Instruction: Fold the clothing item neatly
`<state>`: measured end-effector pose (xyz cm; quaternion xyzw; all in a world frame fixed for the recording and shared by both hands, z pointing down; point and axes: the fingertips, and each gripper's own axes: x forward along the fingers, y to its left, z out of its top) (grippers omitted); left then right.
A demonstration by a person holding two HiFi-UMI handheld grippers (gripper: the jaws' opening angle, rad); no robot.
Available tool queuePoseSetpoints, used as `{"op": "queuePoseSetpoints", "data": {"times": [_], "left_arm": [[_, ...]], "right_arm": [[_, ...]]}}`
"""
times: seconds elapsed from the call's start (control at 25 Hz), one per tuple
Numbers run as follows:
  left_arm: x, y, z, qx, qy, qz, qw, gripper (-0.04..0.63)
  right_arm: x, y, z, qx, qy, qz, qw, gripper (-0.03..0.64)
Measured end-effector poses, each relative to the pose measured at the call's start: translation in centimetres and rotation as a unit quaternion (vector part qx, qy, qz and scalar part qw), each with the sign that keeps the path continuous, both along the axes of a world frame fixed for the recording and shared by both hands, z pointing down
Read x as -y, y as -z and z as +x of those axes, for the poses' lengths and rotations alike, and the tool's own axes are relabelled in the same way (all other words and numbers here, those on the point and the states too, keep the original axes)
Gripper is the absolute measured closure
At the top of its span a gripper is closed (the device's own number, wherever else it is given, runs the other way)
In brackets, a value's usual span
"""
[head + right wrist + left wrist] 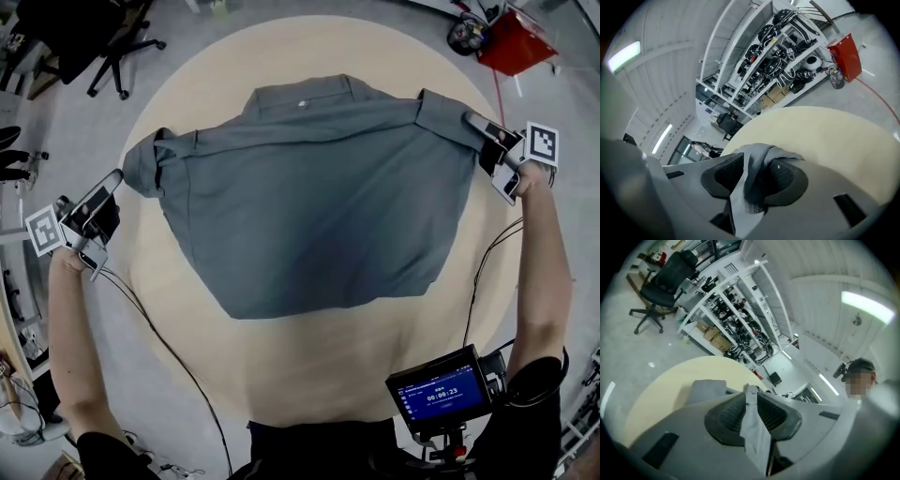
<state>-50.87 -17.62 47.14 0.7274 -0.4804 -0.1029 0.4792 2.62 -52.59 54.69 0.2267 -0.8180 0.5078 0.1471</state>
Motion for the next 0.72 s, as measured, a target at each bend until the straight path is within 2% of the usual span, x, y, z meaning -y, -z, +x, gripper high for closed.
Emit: {"op": "queuePoseSetpoints", "data": {"times": [0.12,0.2,0.32,0.48,0.64,0.68,0.72], "left_arm": [[2.0,2.2,4.1,-0.01,-0.018,0.063,0.9978,0.541],[2.5,2.5,5.2,0.008,-0.021,0.078,0.9967,0.541],[2.6,2.6,5.7,0.053,-0.018,0.091,0.9943,0.541],[2.6,3.9,6.7,0.081,-0.02,0.118,0.9895,0.542],[2.6,6.6,8.9,0.106,-0.001,0.143,0.984,0.579],[2.3,7.0,9.5,0.11,0.006,0.15,0.9826,0.583],[1.9,7.3,10.1,0.114,0.015,0.157,0.9808,0.588]], "right_arm": [[0.3,0.5,2.7,-0.037,-0.012,-0.004,0.999,0.486],[0.5,1.2,4.4,-0.059,-0.031,0.006,0.998,0.486],[0.5,2.8,5.3,-0.059,-0.053,0.029,0.996,0.486],[-0.7,5.9,4.5,-0.074,-0.051,0.096,0.991,0.488],[-3.7,10.5,2.7,-0.053,-0.062,0.139,0.987,0.491],[-4.7,11.4,2.1,-0.041,-0.065,0.149,0.986,0.507],[-5.9,12.2,1.3,-0.023,-0.059,0.165,0.984,0.55]]}}
